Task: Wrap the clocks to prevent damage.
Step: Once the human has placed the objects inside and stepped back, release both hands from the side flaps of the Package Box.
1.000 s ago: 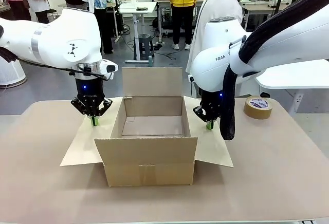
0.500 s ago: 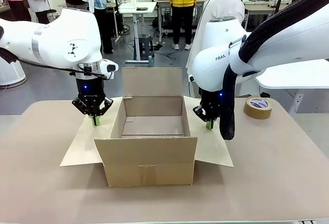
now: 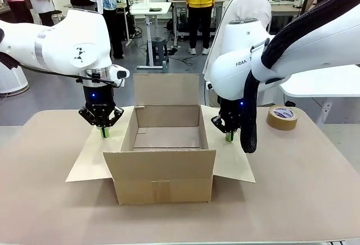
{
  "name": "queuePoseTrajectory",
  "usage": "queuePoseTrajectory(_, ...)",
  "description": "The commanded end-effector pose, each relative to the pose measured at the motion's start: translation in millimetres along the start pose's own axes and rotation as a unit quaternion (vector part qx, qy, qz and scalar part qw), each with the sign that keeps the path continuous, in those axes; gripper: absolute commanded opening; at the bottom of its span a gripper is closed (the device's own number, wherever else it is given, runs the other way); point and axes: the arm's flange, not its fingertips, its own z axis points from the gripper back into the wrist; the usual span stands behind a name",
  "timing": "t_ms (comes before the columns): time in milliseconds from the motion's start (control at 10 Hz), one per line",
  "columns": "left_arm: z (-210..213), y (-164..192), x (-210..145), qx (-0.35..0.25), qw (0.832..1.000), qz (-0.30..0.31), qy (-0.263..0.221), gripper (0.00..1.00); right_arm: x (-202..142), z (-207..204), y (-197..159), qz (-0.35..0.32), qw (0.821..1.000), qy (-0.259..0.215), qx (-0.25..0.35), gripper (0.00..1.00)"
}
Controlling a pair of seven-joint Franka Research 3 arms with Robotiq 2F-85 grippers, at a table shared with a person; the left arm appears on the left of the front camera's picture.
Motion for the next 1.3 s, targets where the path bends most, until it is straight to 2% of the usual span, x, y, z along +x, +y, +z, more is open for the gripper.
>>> queuePoseTrajectory(0, -0.8, 0.6, -0.4, 0.004, 1.0, -0.002, 0.001, 0.0, -0.1, -0.8, -0.2, 0.001, 1.0, 0.0, -0.001, 0.01)
queuePoseTrajectory(1200, -0.8, 0.6, -0.4, 0.004, 1.0, -0.002, 0.001, 0.0, -0.1, -0.8, -0.2, 0.001, 1.0, 0.0, -0.001, 0.01)
